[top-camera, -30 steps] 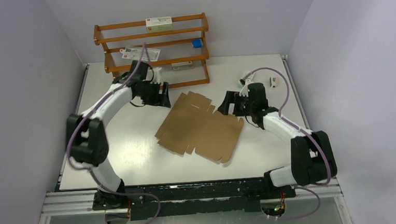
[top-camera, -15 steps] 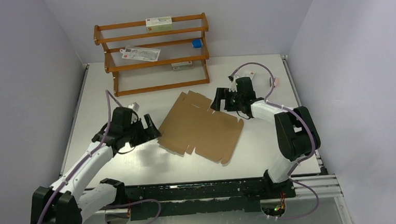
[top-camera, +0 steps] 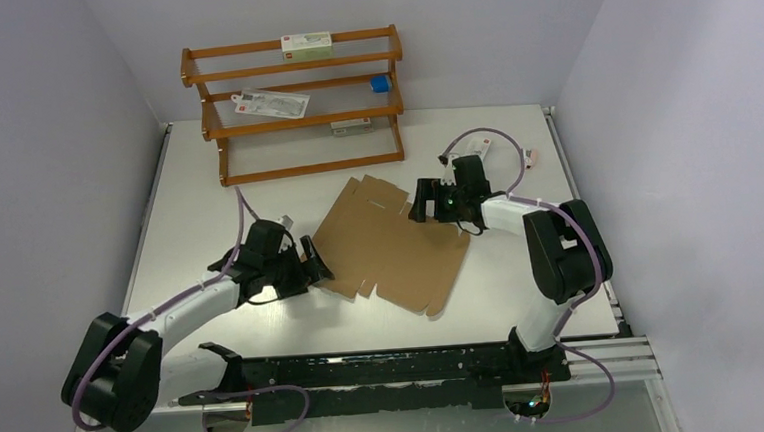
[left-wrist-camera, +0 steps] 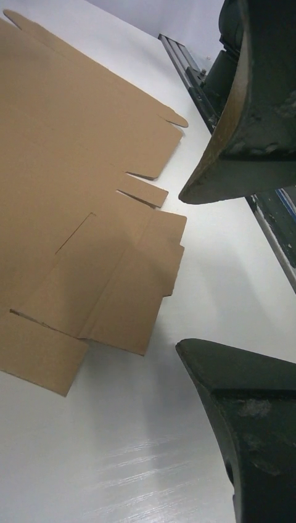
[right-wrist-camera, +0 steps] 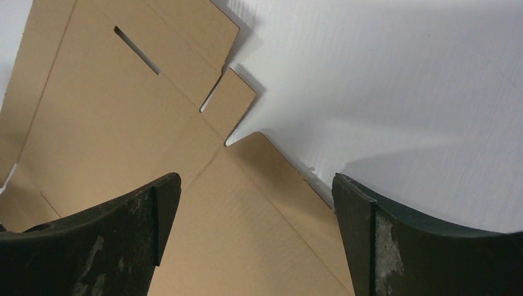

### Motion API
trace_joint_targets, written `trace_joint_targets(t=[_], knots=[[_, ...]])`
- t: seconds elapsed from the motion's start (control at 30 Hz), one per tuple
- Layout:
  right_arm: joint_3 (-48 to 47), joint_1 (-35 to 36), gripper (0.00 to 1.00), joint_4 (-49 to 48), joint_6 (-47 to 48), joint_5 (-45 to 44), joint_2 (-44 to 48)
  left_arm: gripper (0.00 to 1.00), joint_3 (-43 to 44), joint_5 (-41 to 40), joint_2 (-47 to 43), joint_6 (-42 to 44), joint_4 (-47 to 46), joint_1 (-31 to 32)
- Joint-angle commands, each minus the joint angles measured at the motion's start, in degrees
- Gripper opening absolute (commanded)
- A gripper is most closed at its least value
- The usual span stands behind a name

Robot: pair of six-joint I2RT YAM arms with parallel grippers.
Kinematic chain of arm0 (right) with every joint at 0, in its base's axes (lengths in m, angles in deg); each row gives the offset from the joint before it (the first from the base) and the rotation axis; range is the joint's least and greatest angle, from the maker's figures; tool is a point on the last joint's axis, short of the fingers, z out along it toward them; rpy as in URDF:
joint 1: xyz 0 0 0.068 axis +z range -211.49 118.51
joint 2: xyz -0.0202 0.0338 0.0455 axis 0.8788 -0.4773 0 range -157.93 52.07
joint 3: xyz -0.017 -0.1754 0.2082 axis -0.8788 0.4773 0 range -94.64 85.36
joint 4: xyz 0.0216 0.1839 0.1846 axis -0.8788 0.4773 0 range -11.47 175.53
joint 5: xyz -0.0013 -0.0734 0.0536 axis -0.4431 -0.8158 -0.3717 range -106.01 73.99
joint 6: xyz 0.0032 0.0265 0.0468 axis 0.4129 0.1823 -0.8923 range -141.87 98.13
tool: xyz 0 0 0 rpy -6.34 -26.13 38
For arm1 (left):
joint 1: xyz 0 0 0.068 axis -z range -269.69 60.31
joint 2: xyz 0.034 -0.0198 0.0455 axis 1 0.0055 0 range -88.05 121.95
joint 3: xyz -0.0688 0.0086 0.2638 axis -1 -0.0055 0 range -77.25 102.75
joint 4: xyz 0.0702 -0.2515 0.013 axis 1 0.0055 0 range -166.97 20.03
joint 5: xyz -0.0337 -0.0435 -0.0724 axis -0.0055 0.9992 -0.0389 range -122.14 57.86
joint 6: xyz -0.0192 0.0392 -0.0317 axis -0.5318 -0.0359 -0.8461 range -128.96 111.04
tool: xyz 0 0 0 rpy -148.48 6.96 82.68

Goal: Fold the paper box

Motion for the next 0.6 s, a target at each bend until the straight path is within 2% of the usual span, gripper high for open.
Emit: trace_joint_targets(t=[0.0,0.57], knots=[[2.49,0.65,0.98,1.60,0.76,-0.02,1.67,0.84,2.76,-1.31,2.44,0.21,-3.59,0.56],[15.47,5.09,0.97,8.18,-3.25,0.62,18.96,0.86,17.55,-5.44,19.91,8.76,-5.02,0.50]])
